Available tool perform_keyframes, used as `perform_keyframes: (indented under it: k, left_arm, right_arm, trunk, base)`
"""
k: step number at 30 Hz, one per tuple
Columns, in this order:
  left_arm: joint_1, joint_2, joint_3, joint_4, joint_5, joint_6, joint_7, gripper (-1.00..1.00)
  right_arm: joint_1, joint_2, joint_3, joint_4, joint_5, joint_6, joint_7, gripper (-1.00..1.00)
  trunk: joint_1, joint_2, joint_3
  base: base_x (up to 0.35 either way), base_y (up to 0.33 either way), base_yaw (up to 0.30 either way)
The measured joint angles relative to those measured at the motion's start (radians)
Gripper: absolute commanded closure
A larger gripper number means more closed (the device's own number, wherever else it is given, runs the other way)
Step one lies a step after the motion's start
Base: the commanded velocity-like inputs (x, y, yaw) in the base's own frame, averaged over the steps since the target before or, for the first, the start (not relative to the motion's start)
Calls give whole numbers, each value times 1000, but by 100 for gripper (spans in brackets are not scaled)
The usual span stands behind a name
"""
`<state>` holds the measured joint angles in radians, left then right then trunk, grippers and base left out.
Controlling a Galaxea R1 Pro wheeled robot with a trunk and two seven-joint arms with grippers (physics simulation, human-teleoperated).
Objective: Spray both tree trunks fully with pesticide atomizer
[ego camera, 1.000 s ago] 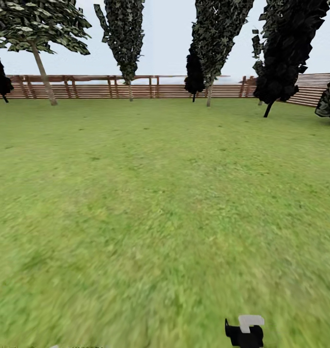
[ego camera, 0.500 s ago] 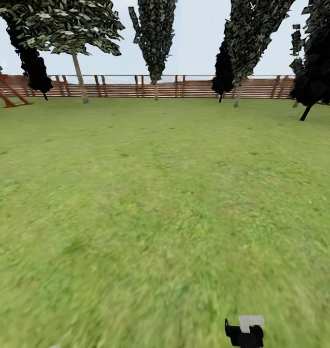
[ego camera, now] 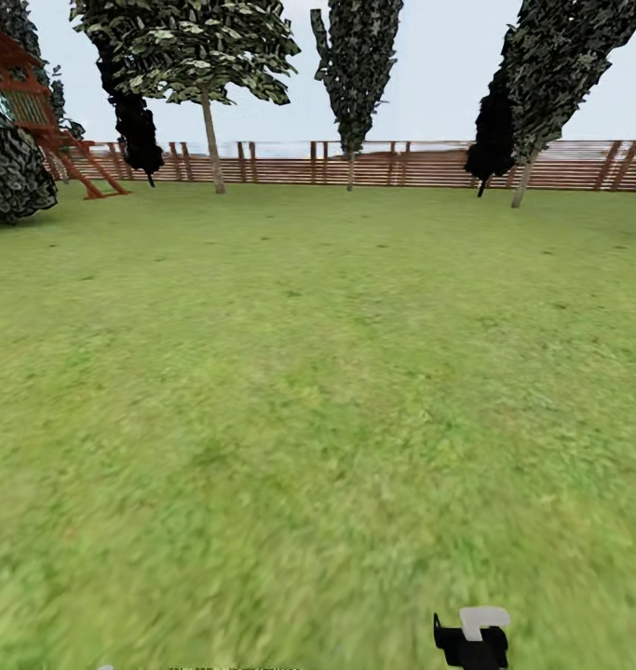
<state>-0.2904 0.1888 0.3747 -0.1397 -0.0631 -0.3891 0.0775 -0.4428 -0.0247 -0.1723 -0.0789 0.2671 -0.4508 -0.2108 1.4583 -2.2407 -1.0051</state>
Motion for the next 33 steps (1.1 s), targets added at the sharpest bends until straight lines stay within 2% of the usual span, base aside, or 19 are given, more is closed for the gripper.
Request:
perform_keyframes:
  k: [11, 26, 33]
  left_arm:
    - [0, 0, -1, 0, -1, 1, -2, 100]
    - [0, 1, 2, 0, 0, 1, 0, 100]
    - [0, 2, 1, 0, 1, 1, 0, 100]
  right_arm:
    - [0, 0, 0, 0, 0, 0, 0, -100]
    - [0, 0, 0, 1, 0, 0, 0, -100]
    - [0, -5, 0, 4, 1, 1, 4, -100]
  trunk:
    - [0, 0, -6]
    - [-1, 0, -15]
    - [-1, 0, -16]
  base:
    - [24, 16, 281]
    - [326, 46, 281]
    - [336, 12, 65]
